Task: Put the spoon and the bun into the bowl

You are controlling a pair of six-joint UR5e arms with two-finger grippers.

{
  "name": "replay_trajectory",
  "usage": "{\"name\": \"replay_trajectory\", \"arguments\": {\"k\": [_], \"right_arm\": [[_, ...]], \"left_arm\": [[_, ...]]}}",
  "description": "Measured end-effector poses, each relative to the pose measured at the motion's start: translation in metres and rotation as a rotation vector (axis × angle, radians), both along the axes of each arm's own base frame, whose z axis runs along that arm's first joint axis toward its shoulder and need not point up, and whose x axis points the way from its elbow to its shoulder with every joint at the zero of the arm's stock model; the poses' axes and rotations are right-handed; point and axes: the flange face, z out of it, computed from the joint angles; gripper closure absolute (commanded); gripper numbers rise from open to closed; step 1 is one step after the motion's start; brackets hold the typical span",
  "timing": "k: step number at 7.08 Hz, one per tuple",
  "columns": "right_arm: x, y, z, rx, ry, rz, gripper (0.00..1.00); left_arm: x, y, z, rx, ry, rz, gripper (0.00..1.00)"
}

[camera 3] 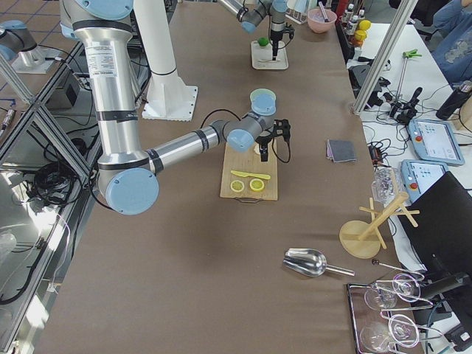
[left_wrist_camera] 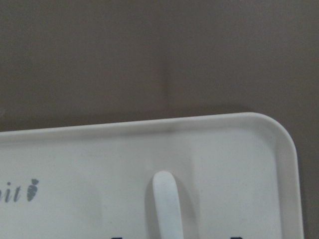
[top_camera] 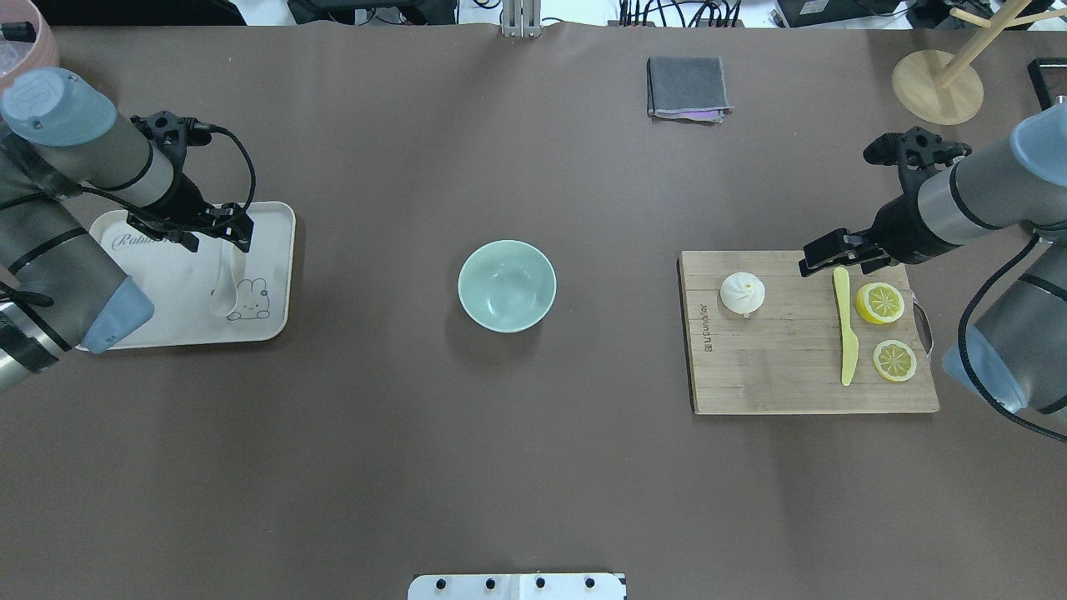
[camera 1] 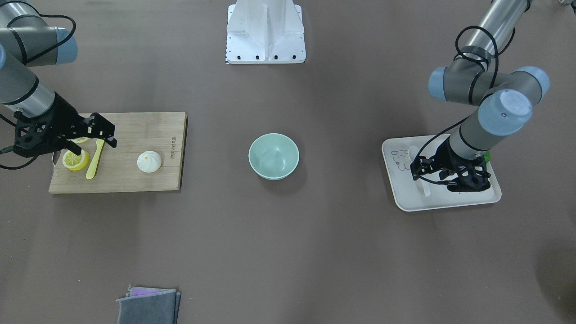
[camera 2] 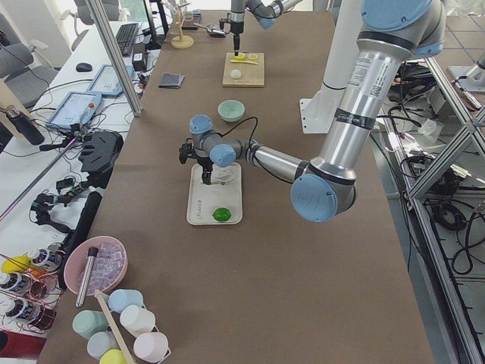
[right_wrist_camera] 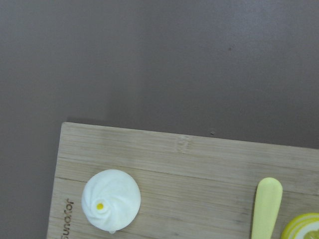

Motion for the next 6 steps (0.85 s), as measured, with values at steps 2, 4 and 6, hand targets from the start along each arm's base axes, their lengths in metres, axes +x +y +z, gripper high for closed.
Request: {"name": "replay_trajectory", "arguments": {"k": [2, 4, 6], "right_arm": [[-0.0041, -0.0011, -0.0058, -0.006, -0.006, 0.004, 0.01], [-0.0070, -0.0015, -0.0095, -0.013, -0.011, 0.009, 0.01], [-0.0093, -0.0035, -0.0122, -0.013, -0.014, 0.009, 0.01]], "left_arm": [[0.0060, 0.0027, 0.0010, -0.004, -0.002, 0.005, 0.89], [0.0076, 0.0028, 0.0010, -0.007, -0.003, 0.005, 1.00], [0.0074, 0.0027, -0.0071, 0.003, 0.005, 0.004, 1.00]]}}
